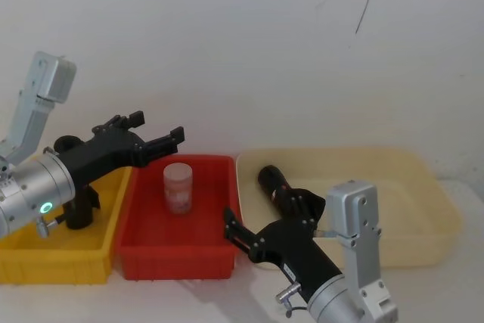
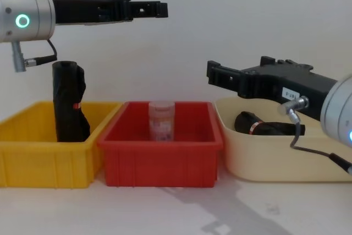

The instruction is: Pick up the garbage bag with the one hand and transfer it to the other hand.

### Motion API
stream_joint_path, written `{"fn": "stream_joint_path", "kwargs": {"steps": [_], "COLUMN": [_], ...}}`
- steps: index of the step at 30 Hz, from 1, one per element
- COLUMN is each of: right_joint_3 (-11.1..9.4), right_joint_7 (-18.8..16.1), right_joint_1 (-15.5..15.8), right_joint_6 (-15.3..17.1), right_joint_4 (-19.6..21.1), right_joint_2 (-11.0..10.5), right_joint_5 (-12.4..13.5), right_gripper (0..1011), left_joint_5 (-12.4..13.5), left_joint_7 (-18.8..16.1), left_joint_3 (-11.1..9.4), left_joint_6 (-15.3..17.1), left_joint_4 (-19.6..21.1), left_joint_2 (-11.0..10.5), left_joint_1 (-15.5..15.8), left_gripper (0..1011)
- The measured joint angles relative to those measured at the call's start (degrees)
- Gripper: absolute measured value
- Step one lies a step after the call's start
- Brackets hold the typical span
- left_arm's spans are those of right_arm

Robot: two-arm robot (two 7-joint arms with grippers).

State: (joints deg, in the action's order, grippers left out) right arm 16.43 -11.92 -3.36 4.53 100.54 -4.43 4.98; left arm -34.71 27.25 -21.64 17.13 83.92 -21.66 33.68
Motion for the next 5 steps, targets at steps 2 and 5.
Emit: {"fn": "stream_joint_path", "kwargs": {"steps": [2,5], "right_joint_3": [0.0,0.1], "right_joint_7": [-0.1,-0.2], "right_joint_1": [0.1,0.2], "right_joint_6": [-0.1,-0.1], "right_joint_4": [0.0,0.2], "right_joint_2": [0.0,-0.1], "right_joint_5": [0.0,0.0], "right_gripper": [1000,1000], "left_joint_5": [0.0,0.0], "left_joint_7": [0.0,0.1], "left_joint_3": [0.0,-0.1], "left_joint_6": [0.0,-0.1], "left_joint_4": [0.0,-0.1], "left_joint_2": [0.0,0.0], "left_joint_1": [0.0,0.0], "left_gripper": [1001,1002]}}
